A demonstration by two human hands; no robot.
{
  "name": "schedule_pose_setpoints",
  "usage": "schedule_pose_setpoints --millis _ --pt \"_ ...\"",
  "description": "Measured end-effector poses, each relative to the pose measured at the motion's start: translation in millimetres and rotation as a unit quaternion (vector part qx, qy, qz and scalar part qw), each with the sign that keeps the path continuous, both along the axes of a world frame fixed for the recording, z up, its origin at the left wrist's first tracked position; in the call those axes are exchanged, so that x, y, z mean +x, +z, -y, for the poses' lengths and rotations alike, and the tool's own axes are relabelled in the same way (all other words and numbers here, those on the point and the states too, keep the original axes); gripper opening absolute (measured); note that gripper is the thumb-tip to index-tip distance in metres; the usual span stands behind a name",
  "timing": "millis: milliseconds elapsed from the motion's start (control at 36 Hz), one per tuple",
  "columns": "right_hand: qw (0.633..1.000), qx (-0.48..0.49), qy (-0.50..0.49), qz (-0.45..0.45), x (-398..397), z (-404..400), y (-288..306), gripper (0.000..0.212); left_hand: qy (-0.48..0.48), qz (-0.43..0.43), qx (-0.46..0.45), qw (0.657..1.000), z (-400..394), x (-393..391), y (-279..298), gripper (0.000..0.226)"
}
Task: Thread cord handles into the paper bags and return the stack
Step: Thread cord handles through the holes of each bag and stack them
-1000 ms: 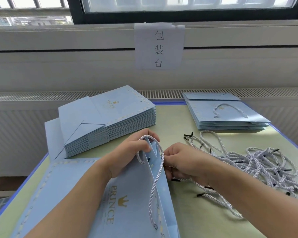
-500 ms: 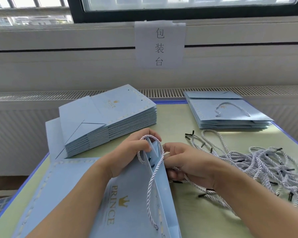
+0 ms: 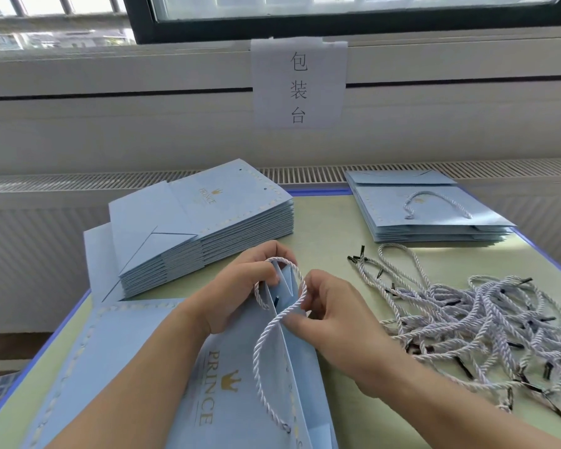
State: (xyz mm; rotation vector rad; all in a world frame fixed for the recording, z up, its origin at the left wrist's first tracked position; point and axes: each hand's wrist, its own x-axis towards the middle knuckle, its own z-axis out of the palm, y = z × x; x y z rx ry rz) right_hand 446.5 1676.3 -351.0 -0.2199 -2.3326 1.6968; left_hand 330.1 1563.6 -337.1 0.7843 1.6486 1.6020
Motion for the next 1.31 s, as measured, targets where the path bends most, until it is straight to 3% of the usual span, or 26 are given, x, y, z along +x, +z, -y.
schedule_pose_setpoints --millis 56,111,250,333,472,611,722,861,1028,1194,1306 --pt "1.000 0.000 0.008 -0.021 1 2 -1 0.022 -0.004 0.005 0.007 1.000 1 0 0 0.032" --pt "0.999 0.004 0.028 -0.024 3 5 -1 0.005 -0.010 0.021 0.017 1.000 1 -1 0 0.033" --pt "0.985 0.167 0.035 0.007 6 1 5 0.023 -0.021 0.039 0.016 0.999 0 0 1 0.035" --pt "0.977 0.210 0.036 0.029 4 2 8 0.027 -0.026 0.040 0.006 0.999 -1 1 0 0.037" --pt "0.984 0.178 0.013 0.019 -2 1 3 0.025 -0.021 0.026 0.005 0.999 -1 -1 -2 0.043" --pt "0.999 0.038 0.020 -0.009 2 0 4 0.041 -0.025 0.013 0.004 1.000 -1 0 -2 0.046" --pt "0.993 -0.102 0.052 -0.009 7 1 11 0.035 -0.022 0.009 0.007 1.000 -2 1 -1 0.041" --pt "0.996 -0.031 0.087 0.016 9 -6 20 0.031 -0.014 0.019 0.011 1.000 0 -1 -3 0.037" --pt "0.997 0.029 0.059 0.051 13 -21 24 0.010 0.000 0.027 0.014 1.000 2 -3 -2 0.035" --pt "0.982 0.096 0.092 0.131 11 -39 29 0.007 -0.017 0.035 0.014 0.999 2 -1 -1 0.038" --pt "0.989 0.071 0.074 0.106 12 -55 34 0.004 -0.022 0.029 0.012 0.999 3 -1 0 0.037"
